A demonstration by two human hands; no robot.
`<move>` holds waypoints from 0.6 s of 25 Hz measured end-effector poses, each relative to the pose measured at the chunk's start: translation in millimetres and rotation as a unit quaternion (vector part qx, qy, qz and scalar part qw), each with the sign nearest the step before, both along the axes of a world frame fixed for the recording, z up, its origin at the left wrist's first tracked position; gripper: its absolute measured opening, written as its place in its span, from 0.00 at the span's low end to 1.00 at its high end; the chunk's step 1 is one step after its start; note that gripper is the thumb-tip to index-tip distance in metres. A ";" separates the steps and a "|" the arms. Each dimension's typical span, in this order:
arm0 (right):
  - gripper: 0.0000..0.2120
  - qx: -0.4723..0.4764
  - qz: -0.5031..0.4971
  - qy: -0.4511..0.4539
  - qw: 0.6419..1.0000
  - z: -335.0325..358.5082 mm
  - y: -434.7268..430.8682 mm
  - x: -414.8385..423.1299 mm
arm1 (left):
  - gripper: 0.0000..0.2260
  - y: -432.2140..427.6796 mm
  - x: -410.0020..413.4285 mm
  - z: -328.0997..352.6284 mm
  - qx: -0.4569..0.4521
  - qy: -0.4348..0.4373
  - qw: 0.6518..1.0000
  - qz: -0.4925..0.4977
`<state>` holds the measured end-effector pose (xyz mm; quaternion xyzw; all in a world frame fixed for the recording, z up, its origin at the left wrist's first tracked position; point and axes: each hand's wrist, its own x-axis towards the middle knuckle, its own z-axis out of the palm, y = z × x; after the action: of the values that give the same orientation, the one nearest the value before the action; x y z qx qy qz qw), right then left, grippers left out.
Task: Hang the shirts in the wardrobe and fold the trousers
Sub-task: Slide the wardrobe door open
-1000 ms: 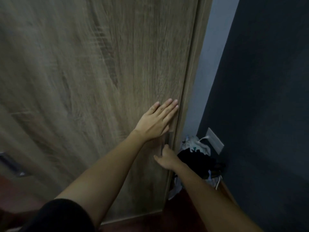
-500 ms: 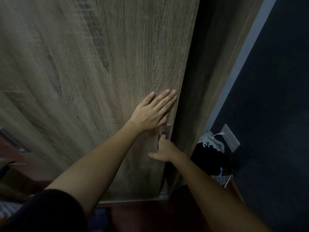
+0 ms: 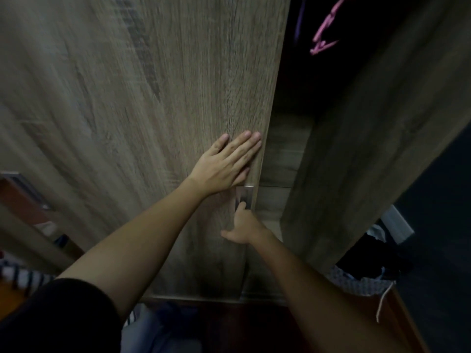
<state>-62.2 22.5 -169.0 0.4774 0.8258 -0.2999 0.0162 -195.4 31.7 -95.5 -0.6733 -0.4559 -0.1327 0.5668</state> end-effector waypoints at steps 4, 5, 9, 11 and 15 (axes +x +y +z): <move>0.47 0.023 0.018 0.005 1.000 -3.8 -24.8 -56.4 | 0.28 -28.0 -59.1 1.4 -0.007 0.005 1.000 0.004; 0.48 0.026 0.027 0.002 0.999 -3.2 -30.9 -70.0 | 0.28 -34.7 -73.1 1.7 -0.011 0.006 1.000 0.007; 0.48 0.030 0.039 0.000 0.999 -2.1 -48.1 -117.4 | 0.29 -56.0 -123.0 1.9 -0.013 0.007 1.000 0.027; 0.48 0.024 0.042 0.000 0.999 -1.8 -55.7 -139.7 | 0.29 -67.4 -143.2 2.3 -0.018 0.012 0.999 0.038; 0.48 0.021 0.057 0.002 0.998 -1.9 -68.5 -174.3 | 0.27 -84.4 -175.9 5.5 -0.023 0.015 0.999 0.046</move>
<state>-236.6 -46.0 -170.9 0.4290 0.8579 -0.2820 0.0218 -371.2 -52.7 -90.0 -0.6664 -0.4806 -0.0858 0.5635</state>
